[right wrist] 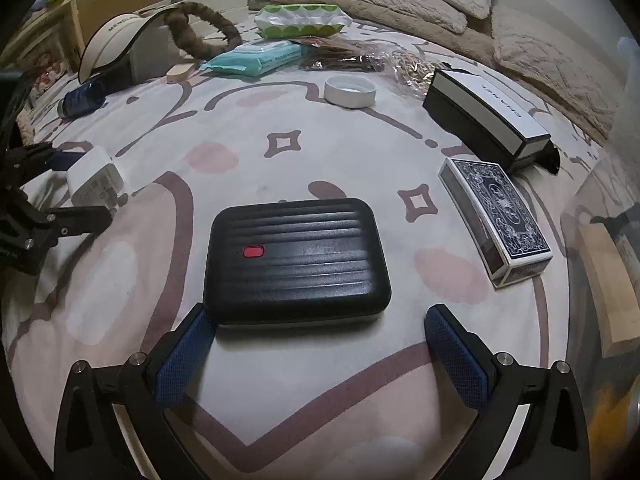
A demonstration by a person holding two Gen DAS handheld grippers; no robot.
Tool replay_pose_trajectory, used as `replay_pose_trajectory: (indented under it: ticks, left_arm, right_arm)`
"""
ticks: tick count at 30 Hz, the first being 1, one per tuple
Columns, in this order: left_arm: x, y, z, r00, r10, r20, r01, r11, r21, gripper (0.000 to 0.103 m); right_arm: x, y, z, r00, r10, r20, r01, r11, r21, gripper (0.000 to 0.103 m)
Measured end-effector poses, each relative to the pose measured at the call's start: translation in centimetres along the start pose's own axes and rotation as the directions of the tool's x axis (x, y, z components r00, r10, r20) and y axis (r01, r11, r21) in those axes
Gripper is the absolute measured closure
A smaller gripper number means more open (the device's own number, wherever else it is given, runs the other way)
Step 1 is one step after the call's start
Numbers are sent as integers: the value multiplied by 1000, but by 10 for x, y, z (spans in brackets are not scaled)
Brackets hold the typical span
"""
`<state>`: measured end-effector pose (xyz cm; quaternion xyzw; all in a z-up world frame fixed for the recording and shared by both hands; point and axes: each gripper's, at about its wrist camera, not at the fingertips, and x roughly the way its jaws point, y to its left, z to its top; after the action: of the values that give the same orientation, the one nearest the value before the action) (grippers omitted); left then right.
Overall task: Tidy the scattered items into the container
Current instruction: 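Close the left gripper on the white charger while the right gripper grasps the black power bank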
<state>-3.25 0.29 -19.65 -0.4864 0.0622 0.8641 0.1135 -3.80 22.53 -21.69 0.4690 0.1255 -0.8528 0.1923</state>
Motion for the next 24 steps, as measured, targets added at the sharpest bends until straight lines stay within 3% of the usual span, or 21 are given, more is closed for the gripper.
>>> replay_pose_trajectory:
  ticks: [22, 24]
  left_arm:
    - [7, -6, -1, 999, 51, 12, -51, 999, -3, 0]
    - [7, -6, -1, 998, 54, 12, -54, 999, -3, 0]
  right_arm:
    - [7, 10, 11, 998, -50, 46, 50, 999, 4, 0]
    - [6, 14, 12, 997, -52, 59, 53, 999, -9, 8]
